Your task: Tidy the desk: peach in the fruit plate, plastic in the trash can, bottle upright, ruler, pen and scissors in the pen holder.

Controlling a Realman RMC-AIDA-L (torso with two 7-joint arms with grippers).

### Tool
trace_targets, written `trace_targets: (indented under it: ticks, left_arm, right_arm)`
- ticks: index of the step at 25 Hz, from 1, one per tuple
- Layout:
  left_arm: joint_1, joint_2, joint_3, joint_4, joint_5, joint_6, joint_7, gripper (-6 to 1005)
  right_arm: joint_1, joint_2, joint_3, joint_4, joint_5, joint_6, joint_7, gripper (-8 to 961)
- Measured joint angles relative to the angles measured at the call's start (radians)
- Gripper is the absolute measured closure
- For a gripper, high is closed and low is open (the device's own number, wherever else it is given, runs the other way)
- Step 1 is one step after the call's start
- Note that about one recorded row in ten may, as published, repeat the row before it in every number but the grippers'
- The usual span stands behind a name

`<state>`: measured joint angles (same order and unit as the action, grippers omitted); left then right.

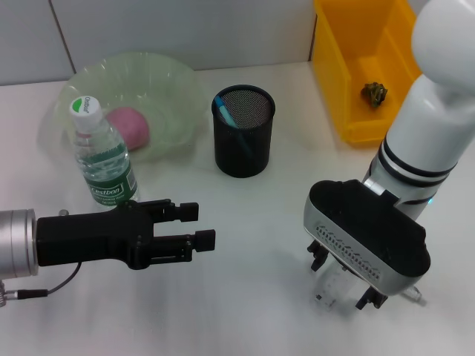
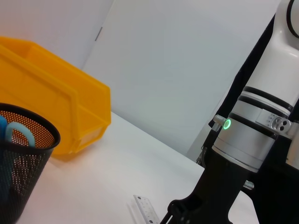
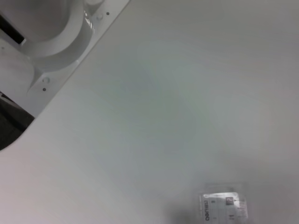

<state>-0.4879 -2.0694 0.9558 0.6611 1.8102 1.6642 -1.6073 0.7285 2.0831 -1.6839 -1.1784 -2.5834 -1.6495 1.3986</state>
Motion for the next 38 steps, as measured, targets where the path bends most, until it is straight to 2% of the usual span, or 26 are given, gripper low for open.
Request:
trace_targets:
  ticks: [33, 38]
  left_arm:
    - [0.000, 0.000, -0.002, -0.011, 0.000, 0.007, -0.005, 310]
    - [0.000, 0.000, 0.003, -0.011, 0.000, 0.008, -0.013, 311]
  right_arm:
    - [-0.001, 0.000, -0.030, 0.007, -0.012, 0.015, 0.010, 254]
    - [-0.001, 0.000, -0.030, 0.006, -0.012, 0.022, 0.013, 465]
